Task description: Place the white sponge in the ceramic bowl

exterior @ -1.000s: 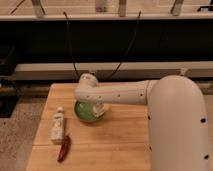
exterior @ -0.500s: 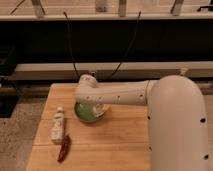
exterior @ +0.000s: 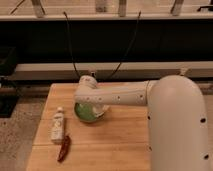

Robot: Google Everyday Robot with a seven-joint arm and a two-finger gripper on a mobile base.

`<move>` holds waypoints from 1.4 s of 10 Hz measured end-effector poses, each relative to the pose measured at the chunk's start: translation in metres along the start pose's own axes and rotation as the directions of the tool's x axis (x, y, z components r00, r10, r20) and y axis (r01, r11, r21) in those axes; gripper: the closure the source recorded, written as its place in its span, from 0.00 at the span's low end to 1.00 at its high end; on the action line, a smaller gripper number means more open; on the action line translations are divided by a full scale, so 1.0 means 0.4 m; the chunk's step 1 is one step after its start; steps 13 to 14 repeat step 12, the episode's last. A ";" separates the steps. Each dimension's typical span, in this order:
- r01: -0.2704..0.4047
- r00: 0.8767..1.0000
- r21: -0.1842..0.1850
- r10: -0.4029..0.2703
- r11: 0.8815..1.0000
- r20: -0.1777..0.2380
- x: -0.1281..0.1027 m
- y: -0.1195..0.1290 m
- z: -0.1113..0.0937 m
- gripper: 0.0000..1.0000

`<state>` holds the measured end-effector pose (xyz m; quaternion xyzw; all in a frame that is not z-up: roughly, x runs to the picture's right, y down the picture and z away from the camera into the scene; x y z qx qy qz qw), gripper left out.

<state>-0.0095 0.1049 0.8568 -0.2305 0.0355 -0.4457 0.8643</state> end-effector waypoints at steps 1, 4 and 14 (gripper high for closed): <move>0.003 1.000 0.003 -0.003 1.000 -0.002 0.000 -0.001 0.001 0.56; 0.010 1.000 0.007 -0.010 1.000 -0.008 -0.001 -0.002 0.003 0.56; 0.016 1.000 0.020 -0.015 1.000 -0.017 0.000 0.002 0.005 0.31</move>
